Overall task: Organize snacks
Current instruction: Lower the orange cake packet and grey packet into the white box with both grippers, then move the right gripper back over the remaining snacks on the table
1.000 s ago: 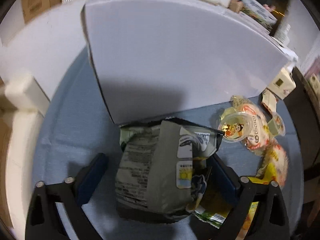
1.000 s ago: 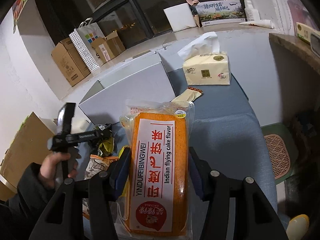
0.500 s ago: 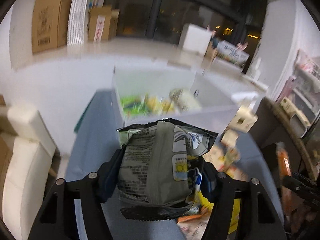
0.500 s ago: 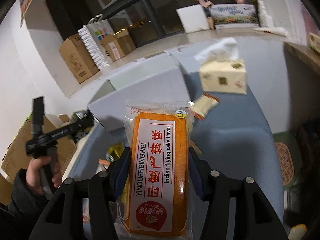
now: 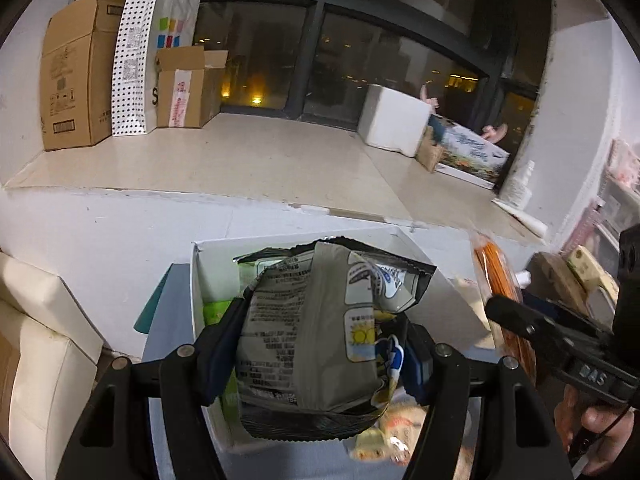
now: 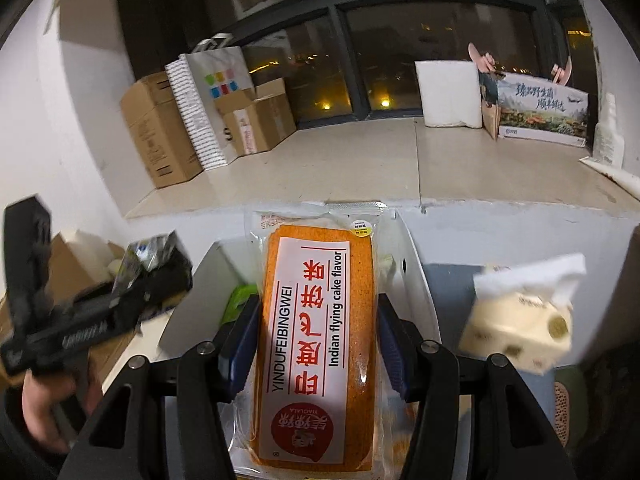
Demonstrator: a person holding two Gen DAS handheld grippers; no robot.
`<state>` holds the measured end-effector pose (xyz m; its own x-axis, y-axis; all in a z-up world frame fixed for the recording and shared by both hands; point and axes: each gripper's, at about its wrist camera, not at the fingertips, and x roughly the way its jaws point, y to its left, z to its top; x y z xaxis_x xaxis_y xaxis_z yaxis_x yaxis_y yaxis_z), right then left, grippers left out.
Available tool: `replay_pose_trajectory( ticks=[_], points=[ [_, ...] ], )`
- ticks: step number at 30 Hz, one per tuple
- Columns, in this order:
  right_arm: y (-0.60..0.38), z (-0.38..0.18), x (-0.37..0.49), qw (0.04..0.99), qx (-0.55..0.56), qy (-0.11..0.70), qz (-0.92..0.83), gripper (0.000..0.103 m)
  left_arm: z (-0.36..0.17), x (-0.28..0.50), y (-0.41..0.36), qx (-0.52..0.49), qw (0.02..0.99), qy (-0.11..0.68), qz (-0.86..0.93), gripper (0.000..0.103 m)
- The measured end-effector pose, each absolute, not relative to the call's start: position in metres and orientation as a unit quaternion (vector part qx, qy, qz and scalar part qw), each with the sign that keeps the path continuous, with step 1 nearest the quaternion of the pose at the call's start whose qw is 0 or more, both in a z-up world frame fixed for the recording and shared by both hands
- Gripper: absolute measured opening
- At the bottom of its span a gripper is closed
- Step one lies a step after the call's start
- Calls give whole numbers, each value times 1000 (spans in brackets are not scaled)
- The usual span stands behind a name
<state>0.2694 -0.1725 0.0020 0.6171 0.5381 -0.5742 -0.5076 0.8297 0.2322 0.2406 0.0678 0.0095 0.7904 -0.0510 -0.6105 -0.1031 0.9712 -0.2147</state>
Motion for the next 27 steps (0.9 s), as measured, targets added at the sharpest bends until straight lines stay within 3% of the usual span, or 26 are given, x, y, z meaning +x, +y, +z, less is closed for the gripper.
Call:
replay_pose_trajectory(
  ticks=[7,10,12,16,27],
  points=[
    [-144,-9,318,906,-32,330,263,61,-6,263,74,-108,939,326,29,73],
    [-141,-14,331,905,-32,338,258,65,-16,269,79,-95,940,326,43,77],
    [-145,-16,337,906,-8,338,256,91,-22,271,85,-103,935,337,48,103],
    [-147,-21,339,911,-3,333,244,103,-29,266,90,-116,932,343,36,103],
    [-168,-10,293,904,24,328,272,103,-10,221,72,-95,936,339,-13,103]
  ],
)
